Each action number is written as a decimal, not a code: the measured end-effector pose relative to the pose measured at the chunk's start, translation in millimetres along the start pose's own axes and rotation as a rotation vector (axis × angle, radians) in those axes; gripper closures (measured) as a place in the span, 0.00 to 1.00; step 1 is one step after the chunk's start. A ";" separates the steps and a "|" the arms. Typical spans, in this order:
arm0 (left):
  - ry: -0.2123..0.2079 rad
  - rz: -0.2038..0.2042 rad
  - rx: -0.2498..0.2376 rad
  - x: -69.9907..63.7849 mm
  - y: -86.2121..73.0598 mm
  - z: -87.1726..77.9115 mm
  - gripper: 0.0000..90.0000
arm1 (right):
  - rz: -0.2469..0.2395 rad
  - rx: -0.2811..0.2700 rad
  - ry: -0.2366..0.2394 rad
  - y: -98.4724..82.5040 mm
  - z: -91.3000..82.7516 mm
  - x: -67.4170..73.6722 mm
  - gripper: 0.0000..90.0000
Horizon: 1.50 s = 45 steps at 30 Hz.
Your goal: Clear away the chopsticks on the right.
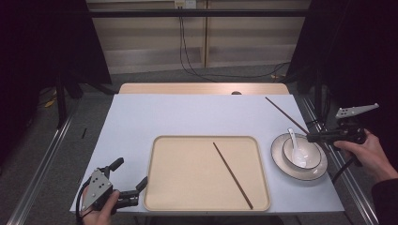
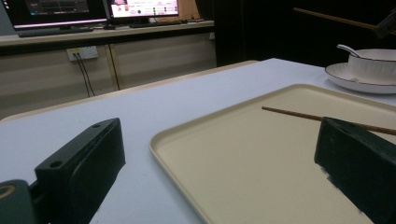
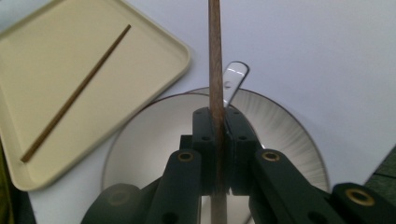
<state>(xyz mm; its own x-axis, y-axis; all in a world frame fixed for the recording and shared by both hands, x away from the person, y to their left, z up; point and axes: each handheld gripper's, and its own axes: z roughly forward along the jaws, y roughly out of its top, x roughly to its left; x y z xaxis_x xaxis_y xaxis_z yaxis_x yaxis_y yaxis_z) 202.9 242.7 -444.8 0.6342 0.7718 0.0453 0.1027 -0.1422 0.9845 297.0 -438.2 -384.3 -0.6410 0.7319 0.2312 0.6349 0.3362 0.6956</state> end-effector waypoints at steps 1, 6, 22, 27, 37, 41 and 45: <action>0.001 0.000 0.000 -0.3 0.1 -0.1 0.02 | 0.013 -0.004 -0.003 -1.1 0.8 4.0 0.94; 0.003 0.010 0.000 1.4 0.7 0.0 0.02 | 0.053 -0.037 0.004 -5.2 5.8 25.3 0.94; -0.007 0.001 -0.011 0.9 0.9 -0.2 0.02 | 0.173 -0.094 0.060 -15.6 36.4 92.9 0.94; 0.003 0.000 -0.011 0.6 1.1 -0.9 0.02 | 0.180 -0.088 0.091 -22.8 53.6 111.7 0.94; 0.000 0.007 -0.010 1.0 1.0 -1.1 0.02 | 0.214 -0.079 0.138 -32.5 80.9 148.1 0.94; 0.001 0.009 -0.005 0.2 1.0 -0.7 0.02 | 0.243 -0.058 0.135 -34.8 93.2 154.8 0.94; -0.011 0.005 -0.007 -0.9 0.7 0.4 0.02 | 0.281 -0.038 0.123 -38.3 106.1 162.6 0.94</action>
<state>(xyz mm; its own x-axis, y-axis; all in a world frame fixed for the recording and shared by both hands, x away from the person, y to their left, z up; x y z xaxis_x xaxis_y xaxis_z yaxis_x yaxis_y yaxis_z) 202.6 241.7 -444.2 0.6431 0.7643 0.0481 0.0940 -0.1411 0.9855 214.2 -269.2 -445.4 -0.4913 0.7153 0.4970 0.7795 0.1065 0.6173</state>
